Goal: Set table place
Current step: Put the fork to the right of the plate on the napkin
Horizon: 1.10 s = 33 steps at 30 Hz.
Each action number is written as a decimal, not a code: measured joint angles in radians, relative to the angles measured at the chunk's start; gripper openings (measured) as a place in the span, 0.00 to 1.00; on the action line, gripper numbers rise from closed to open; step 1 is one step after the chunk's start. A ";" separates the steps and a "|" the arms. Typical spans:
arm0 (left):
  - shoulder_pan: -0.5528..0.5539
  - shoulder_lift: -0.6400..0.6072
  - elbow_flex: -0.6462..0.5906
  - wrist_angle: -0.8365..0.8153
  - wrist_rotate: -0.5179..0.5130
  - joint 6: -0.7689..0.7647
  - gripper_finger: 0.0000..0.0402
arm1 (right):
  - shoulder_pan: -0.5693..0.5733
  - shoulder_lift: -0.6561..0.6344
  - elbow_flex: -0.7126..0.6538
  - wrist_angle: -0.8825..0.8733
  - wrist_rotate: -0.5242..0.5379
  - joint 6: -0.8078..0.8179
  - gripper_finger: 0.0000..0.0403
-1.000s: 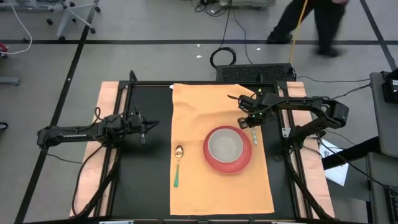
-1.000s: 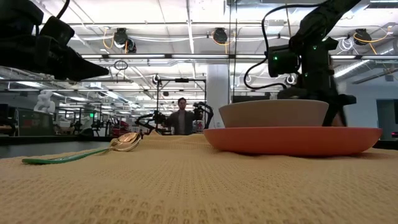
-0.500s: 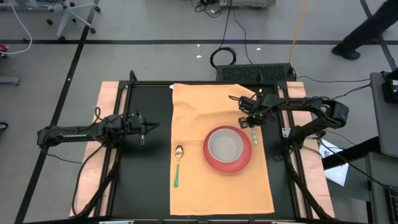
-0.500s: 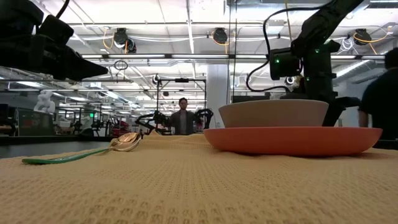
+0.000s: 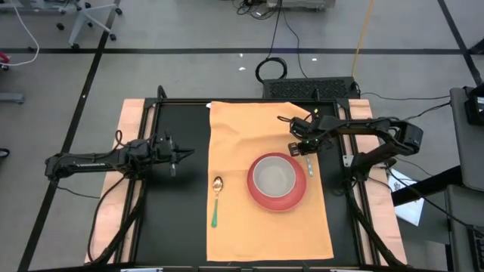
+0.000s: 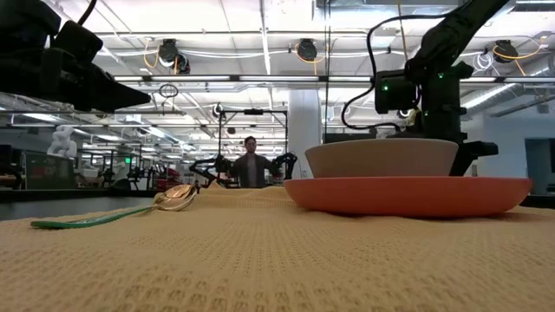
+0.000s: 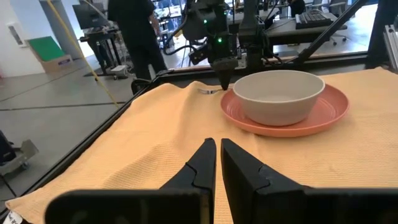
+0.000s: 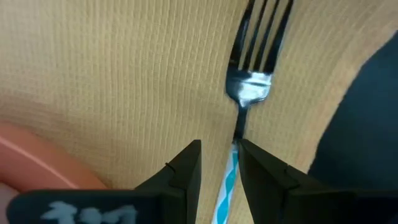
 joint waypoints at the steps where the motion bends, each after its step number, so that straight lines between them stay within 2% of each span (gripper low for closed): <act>1: 0.000 0.000 0.000 0.000 0.000 0.000 0.08 | 0.000 0.010 0.000 -0.001 0.000 -0.007 0.24; 8: 0.000 0.000 0.000 0.000 0.000 0.000 0.08 | 0.003 0.087 0.004 0.011 -0.003 -0.036 0.24; 20: 0.000 0.000 0.000 -0.009 0.000 0.001 0.08 | 0.002 0.089 0.002 0.009 -0.003 -0.042 0.23; 24: 0.000 0.000 0.000 -0.009 0.000 0.001 0.08 | 0.002 0.090 0.002 -0.001 -0.003 -0.045 0.18; 30: 0.000 0.000 0.000 -0.008 0.000 -0.004 0.08 | 0.002 0.090 0.001 -0.004 -0.004 -0.053 0.04; 33: 0.000 0.000 0.000 -0.008 0.000 -0.006 0.08 | 0.002 0.084 0.001 -0.005 -0.004 -0.056 0.02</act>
